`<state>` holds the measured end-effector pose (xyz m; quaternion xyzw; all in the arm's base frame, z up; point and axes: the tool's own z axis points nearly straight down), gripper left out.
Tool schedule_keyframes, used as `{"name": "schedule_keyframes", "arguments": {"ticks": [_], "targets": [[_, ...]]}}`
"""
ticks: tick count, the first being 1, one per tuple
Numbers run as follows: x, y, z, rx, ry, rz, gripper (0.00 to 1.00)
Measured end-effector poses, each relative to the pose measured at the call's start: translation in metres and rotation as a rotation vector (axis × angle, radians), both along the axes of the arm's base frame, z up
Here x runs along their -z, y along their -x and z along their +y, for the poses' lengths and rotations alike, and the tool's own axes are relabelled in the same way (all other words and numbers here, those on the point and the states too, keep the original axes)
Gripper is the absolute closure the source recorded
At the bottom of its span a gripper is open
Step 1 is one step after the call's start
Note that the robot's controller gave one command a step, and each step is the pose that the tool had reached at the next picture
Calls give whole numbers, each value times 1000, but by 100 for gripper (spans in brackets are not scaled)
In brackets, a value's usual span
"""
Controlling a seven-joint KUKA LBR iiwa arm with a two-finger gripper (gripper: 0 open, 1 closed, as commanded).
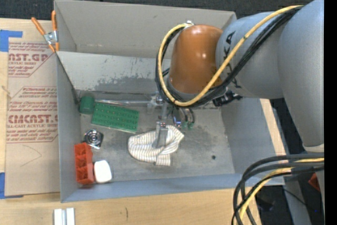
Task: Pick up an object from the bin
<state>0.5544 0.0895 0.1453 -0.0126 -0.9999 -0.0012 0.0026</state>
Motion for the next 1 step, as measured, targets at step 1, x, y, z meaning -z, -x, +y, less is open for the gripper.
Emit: {"name": "schedule_keyframes", "arguments": {"ticks": [1], "targets": [[0,3,-3,-11,1,-8,0]]}}
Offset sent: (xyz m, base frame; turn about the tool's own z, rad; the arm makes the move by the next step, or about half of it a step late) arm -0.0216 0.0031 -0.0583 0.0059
